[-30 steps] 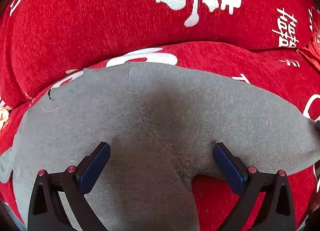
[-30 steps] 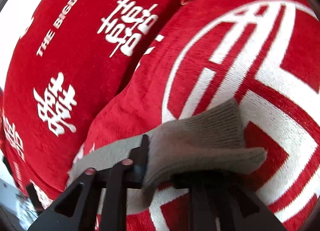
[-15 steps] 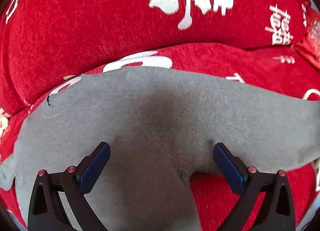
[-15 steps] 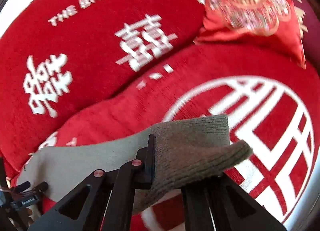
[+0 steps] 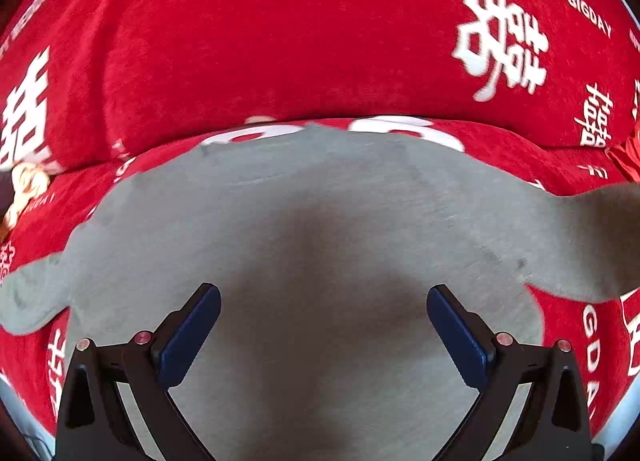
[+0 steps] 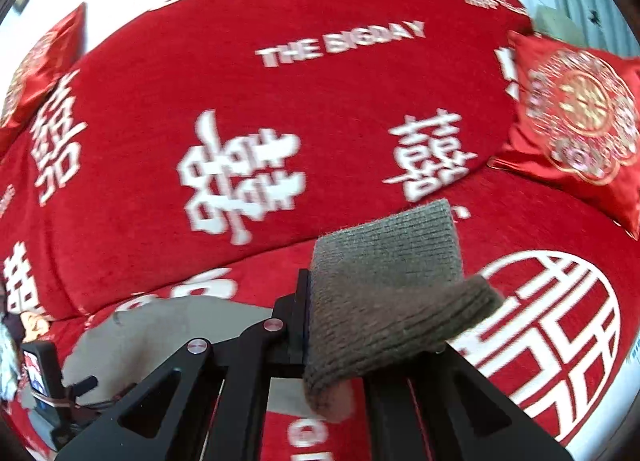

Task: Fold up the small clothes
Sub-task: 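Lift the held sleeve with the right tool, lay it across the body, release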

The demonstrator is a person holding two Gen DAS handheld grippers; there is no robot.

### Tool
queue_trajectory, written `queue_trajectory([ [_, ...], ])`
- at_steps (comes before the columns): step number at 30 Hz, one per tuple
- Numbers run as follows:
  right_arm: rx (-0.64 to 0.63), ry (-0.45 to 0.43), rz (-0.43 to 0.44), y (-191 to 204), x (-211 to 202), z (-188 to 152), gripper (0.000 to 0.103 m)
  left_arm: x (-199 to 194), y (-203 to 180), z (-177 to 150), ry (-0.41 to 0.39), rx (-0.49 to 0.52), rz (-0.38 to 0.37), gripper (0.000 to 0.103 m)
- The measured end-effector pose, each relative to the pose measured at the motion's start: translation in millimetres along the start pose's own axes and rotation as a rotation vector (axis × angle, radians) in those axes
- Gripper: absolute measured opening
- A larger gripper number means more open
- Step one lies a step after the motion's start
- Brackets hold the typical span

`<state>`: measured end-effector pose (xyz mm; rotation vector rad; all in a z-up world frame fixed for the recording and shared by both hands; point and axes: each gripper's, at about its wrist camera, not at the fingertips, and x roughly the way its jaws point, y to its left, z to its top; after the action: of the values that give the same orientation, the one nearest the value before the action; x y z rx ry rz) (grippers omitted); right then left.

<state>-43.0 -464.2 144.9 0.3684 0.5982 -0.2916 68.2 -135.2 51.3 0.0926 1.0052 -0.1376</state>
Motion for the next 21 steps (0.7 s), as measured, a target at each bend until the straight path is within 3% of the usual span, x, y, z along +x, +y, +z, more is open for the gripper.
queue_trajectory([
  [11,-0.135,0.026,0.091,142,-1,-6,0.005,-16,86,-35,0.004,-0.075,-0.002,0.103],
  [21,-0.255,0.103,0.117,266,34,-50,0.005,-20,164,-57,0.006,-0.198,-0.006,0.103],
])
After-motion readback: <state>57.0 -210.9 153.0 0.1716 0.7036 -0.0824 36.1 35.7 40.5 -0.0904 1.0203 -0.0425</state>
